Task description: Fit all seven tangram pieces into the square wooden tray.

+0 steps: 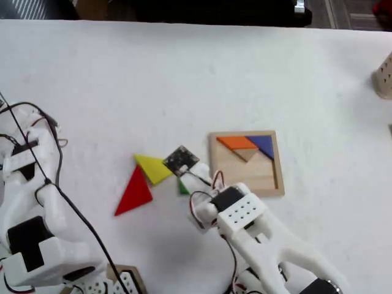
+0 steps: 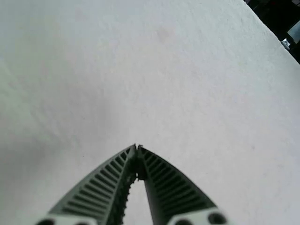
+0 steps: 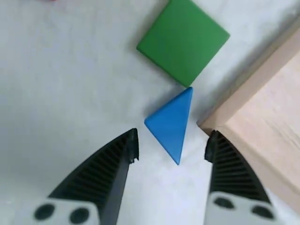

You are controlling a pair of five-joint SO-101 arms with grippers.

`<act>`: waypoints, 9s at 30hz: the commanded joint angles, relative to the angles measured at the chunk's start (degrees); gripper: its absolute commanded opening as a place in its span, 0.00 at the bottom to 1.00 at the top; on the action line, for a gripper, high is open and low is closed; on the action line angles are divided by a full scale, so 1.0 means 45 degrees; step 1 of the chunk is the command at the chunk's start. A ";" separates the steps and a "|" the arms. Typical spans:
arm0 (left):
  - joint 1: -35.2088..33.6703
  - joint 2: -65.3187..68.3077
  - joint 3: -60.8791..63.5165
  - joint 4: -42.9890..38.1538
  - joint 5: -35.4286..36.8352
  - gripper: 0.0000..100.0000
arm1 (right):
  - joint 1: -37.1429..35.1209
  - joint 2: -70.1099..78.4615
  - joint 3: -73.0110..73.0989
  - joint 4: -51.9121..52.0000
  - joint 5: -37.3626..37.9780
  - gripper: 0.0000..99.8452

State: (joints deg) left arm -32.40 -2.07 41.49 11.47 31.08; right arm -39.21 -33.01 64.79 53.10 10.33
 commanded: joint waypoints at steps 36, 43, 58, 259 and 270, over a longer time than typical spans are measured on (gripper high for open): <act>0.0342 -0.0596 -0.0293 -0.0352 0.0215 0.02 | -0.1201 -0.0244 -0.0098 -0.0303 -0.0059 0.23; 0.0342 -0.0596 -0.0293 -0.0352 0.0215 0.02 | -0.1162 -0.0244 -0.0195 -0.0283 -0.0137 0.23; 0.0498 -0.0596 -0.0313 -0.0352 0.0215 0.02 | -0.1065 0.2100 -0.1621 0.0244 -0.0176 0.23; 0.0420 -0.0615 -0.0039 -0.0723 0.0215 0.02 | 0.8313 0.7121 -0.7463 0.0596 0.0508 0.02; 0.0420 -0.0615 -0.0020 -0.0723 0.0215 0.02 | 0.9621 0.8332 -0.7443 0.0869 0.1680 0.02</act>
State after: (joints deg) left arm -31.08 -2.07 41.49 9.71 31.08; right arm 1.41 3.12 31.47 56.35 16.48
